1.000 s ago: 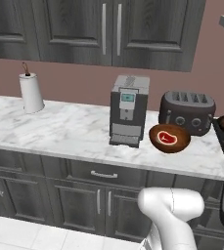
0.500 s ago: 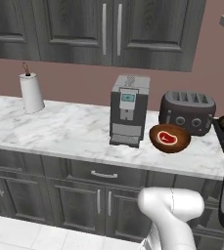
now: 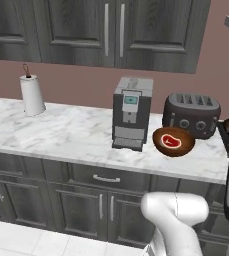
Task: Place one of the steaks on the plate and the other in the bowl. Then place the bowl in the fridge.
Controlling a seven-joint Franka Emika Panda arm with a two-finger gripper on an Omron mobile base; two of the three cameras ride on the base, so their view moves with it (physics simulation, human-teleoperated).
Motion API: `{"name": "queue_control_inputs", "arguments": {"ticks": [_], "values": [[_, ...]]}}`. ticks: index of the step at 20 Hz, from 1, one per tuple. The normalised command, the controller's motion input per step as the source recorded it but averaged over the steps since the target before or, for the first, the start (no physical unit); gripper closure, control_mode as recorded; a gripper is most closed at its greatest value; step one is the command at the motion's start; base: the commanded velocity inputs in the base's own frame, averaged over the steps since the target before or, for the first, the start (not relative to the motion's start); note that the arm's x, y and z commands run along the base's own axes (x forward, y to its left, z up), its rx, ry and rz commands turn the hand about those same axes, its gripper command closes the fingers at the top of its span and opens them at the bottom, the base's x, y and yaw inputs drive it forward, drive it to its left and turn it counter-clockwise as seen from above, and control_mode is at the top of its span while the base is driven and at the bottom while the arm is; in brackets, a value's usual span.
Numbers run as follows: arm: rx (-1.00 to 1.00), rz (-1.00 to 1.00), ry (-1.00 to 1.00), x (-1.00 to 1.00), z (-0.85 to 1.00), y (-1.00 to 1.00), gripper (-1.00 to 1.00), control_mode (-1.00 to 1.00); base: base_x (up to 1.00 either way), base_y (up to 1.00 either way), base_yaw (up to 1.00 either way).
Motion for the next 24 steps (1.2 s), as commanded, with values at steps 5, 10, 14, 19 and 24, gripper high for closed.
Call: {"name": "queue_control_inputs", "arguments": {"ticks": [5, 10, 14, 19, 24], "values": [[0.0, 0.4, 0.07, 0.45, -0.05, -0.17, -1.0, -1.0, 0.0, 0.0, 0.0], [0.0, 0.26, 0.0, 0.08, -0.16, -0.2, -1.0, -1.0, 0.0, 0.0, 0.0], [0.0, 0.11, -0.01, 0.06, -0.27, -0.03, -1.0, -1.0, 0.0, 0.0, 0.0], [0.0, 0.11, -0.05, 0.14, -0.34, 0.0, -1.0, -1.0, 0.0, 0.0, 0.0], [0.0, 0.14, -0.03, 0.33, -0.39, -0.06, -1.0, -1.0, 0.0, 0.0, 0.0]]}}
